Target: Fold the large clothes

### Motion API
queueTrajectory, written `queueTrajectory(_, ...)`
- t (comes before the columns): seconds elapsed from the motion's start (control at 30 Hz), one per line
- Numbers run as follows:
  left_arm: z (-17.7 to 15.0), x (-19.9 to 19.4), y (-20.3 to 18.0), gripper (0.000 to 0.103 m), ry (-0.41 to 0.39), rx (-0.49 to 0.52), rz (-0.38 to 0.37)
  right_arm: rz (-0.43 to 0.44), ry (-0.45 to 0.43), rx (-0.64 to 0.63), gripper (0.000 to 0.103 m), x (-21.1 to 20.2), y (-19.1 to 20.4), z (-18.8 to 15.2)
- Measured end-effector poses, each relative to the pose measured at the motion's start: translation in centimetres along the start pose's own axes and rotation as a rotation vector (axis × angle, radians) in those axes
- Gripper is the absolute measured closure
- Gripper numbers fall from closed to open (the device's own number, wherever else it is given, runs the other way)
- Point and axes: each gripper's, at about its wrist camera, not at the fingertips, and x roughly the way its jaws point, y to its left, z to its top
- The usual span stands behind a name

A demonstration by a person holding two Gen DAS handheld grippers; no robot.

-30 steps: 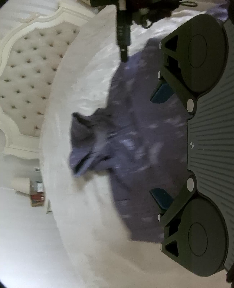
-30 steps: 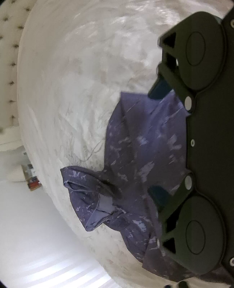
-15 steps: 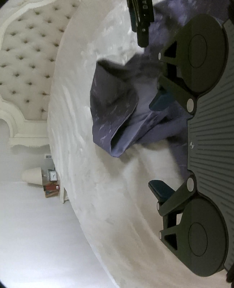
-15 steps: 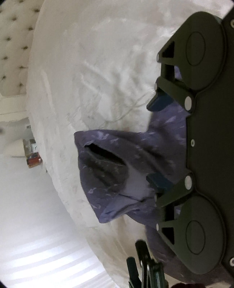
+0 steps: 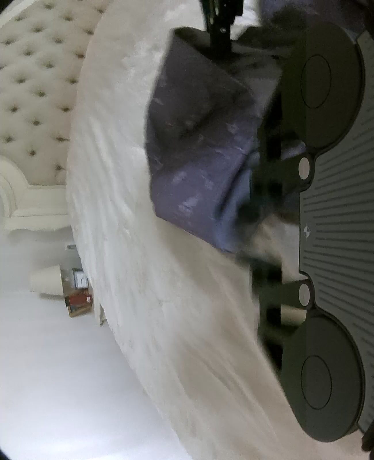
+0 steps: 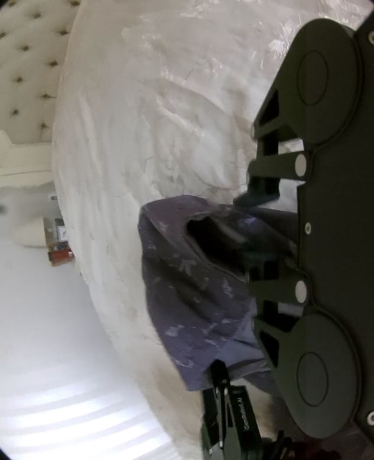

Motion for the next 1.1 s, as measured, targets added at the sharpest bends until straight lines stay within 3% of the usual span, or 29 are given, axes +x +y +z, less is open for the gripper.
queueTrajectory(0.17,-0.2,-4.4,0.8,0.099,-0.173,-0.076,0.011,0.051,-0.092,-0.050,0.092,-2.4,-0.2,0.5)
queueTrajectory(0.27,-1.8,-6.3,1.9,0.099,-0.209,-0.118,0.010,0.087,-0.150,-0.049,0.092,-4.1,-1.2,0.0)
queueTrajectory(0.37,-3.6,-4.7,3.0,0.094,-0.111,-0.125,0.029,0.049,-0.083,0.034,0.091,-2.6,-3.3,-1.0)
queueTrajectory(0.43,-4.6,-2.6,3.8,0.084,0.003,-0.147,0.018,0.003,0.021,0.095,0.078,-0.2,-5.0,-1.8)
queueTrajectory(0.47,-5.0,-1.6,4.2,0.069,0.062,-0.168,0.010,-0.008,0.050,0.118,0.062,0.5,-5.6,-2.2)
queueTrajectory(0.53,-5.5,-1.1,5.2,0.065,0.102,-0.223,-0.013,-0.003,0.061,0.155,0.056,1.1,-6.4,-2.8)
queueTrajectory(0.63,-5.5,-2.9,6.5,0.055,0.046,-0.279,-0.014,0.039,0.027,0.178,0.047,-0.2,-7.0,-2.8)
queueTrajectory(0.77,-5.8,-7.7,7.3,0.046,-0.076,-0.285,-0.013,0.129,-0.005,0.091,0.031,-3.4,-7.3,-3.0)
queueTrajectory(0.87,-5.6,-10.6,6.7,0.043,-0.168,-0.259,-0.006,0.177,-0.024,0.028,0.031,-5.7,-7.0,-3.0)
queueTrajectory(0.97,-4.4,-10.9,4.6,0.042,-0.237,-0.198,-0.026,0.214,-0.084,0.005,0.028,-7.0,-5.9,-2.2)
queueTrajectory(1.1,-3.0,-8.6,1.6,0.041,-0.222,-0.125,-0.078,0.221,-0.131,0.003,0.028,-6.4,-4.3,0.0)
